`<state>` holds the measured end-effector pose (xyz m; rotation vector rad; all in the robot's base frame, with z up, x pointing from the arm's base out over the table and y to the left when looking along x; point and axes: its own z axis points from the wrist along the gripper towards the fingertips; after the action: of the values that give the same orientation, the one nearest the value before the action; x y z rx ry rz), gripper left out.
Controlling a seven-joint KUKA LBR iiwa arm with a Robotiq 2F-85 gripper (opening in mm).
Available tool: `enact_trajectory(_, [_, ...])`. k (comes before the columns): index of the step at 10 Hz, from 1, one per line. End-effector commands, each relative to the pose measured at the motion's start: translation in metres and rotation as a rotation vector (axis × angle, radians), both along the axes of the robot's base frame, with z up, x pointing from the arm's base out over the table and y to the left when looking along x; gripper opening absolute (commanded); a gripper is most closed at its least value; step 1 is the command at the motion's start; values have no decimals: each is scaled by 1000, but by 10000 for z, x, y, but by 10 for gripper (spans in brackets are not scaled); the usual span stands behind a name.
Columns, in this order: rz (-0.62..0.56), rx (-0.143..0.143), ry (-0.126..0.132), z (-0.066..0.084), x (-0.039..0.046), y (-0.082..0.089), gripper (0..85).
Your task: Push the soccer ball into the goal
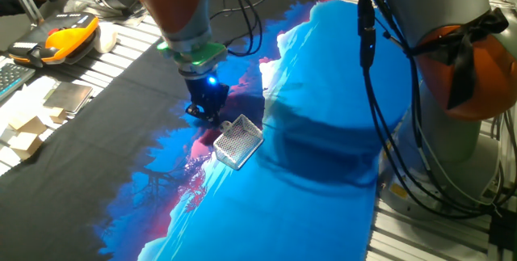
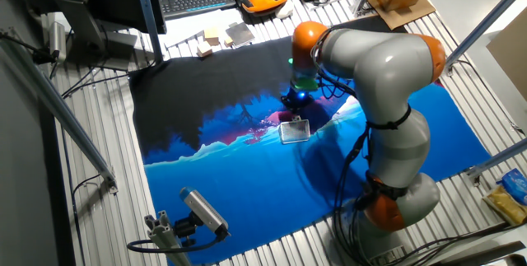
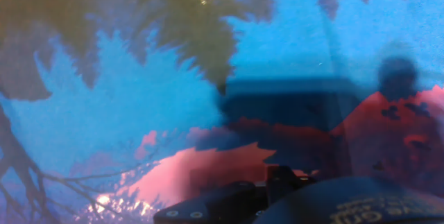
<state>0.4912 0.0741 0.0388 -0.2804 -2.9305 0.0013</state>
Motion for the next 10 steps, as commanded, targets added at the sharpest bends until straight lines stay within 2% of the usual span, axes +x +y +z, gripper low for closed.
enact_trajectory(1, [-4,13,9,-2,8,-6,0])
enact_trajectory(2, [-6,17,5,-1,20,-16,0])
enact_trajectory(3, [-12,11,-29,-5,46,-26,0])
enact_trajectory(4, [1,-14,-32,-23,100,-48,0])
enact_trajectory(10, [-23,-2,-58,-37,166,-102,0])
